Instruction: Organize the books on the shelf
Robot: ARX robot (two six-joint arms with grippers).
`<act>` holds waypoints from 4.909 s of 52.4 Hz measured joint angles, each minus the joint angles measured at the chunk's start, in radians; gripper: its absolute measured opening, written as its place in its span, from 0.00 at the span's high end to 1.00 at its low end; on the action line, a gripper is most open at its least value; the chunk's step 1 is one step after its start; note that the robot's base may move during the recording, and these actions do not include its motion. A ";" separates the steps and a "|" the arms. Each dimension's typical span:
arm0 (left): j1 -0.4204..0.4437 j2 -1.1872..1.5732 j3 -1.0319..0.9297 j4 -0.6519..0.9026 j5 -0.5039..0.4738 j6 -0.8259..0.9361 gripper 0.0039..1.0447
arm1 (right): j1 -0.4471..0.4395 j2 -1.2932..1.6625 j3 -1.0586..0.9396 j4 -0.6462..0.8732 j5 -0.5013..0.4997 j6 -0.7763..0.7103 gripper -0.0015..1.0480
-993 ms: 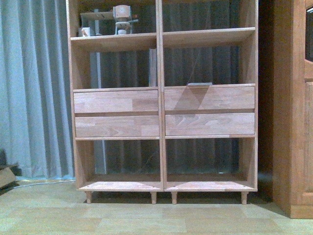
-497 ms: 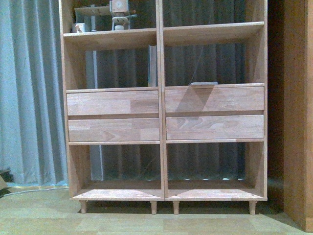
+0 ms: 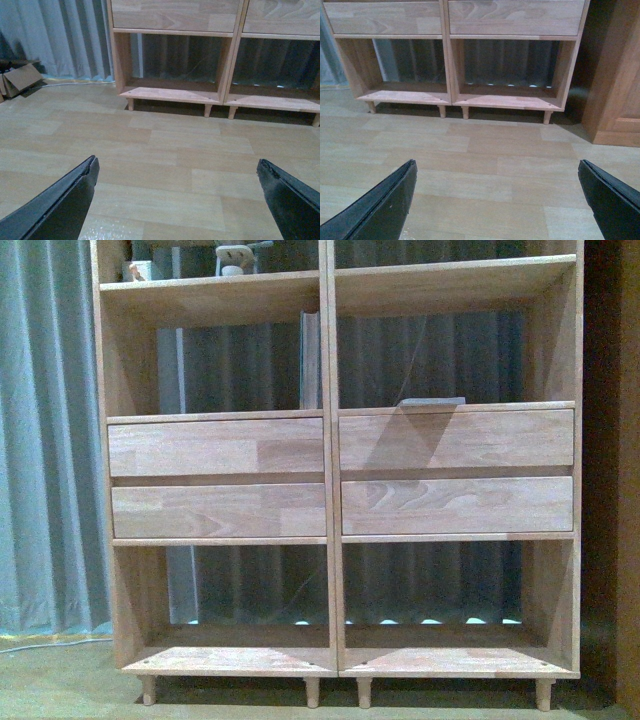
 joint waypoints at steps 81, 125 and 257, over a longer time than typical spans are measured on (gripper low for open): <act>0.000 0.000 0.000 0.000 0.000 0.000 0.06 | 0.000 0.000 0.000 0.000 0.000 0.000 0.07; 0.000 0.000 0.000 0.000 0.000 0.000 0.06 | 0.000 0.000 0.000 0.000 0.000 0.000 0.07; 0.000 0.000 0.000 0.000 0.000 0.000 0.06 | -0.065 1.867 1.327 0.482 0.000 1.227 0.17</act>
